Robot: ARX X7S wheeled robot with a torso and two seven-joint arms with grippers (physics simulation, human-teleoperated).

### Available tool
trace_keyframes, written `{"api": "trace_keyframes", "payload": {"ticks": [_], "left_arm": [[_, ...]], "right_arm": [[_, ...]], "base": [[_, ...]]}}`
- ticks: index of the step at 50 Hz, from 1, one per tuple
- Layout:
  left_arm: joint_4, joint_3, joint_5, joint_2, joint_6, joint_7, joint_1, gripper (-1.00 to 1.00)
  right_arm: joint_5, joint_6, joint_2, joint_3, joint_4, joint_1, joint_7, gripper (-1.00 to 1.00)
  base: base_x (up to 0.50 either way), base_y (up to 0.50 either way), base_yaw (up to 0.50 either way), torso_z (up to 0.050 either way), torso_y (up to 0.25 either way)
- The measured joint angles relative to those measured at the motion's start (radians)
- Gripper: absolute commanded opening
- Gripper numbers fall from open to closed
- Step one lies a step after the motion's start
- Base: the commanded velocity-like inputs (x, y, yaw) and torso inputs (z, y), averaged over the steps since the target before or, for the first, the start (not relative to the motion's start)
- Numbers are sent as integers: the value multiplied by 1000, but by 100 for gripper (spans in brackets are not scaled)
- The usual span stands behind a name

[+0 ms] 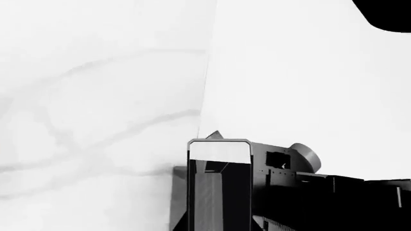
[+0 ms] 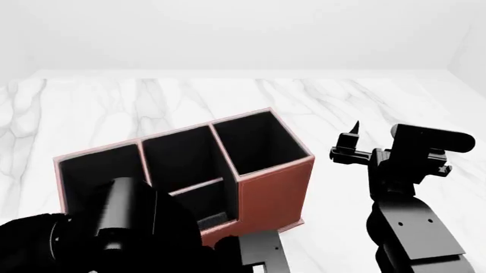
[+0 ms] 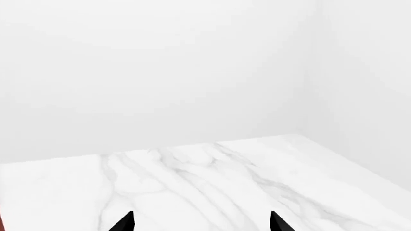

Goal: Pick up the book and place it in the left compartment of the caddy.

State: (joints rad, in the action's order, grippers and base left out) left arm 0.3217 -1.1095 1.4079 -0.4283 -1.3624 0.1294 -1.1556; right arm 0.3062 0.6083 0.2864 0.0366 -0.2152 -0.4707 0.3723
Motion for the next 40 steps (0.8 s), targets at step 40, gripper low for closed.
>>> {"api": "trace_keyframes", "payload": {"ticks": [40], "left_arm": [[-95, 33, 923, -363, 39, -633, -630, -100]], "right_arm": [[11, -2, 9, 0, 11, -7, 15, 100]], "base": [[0, 0, 0, 0, 1]]}}
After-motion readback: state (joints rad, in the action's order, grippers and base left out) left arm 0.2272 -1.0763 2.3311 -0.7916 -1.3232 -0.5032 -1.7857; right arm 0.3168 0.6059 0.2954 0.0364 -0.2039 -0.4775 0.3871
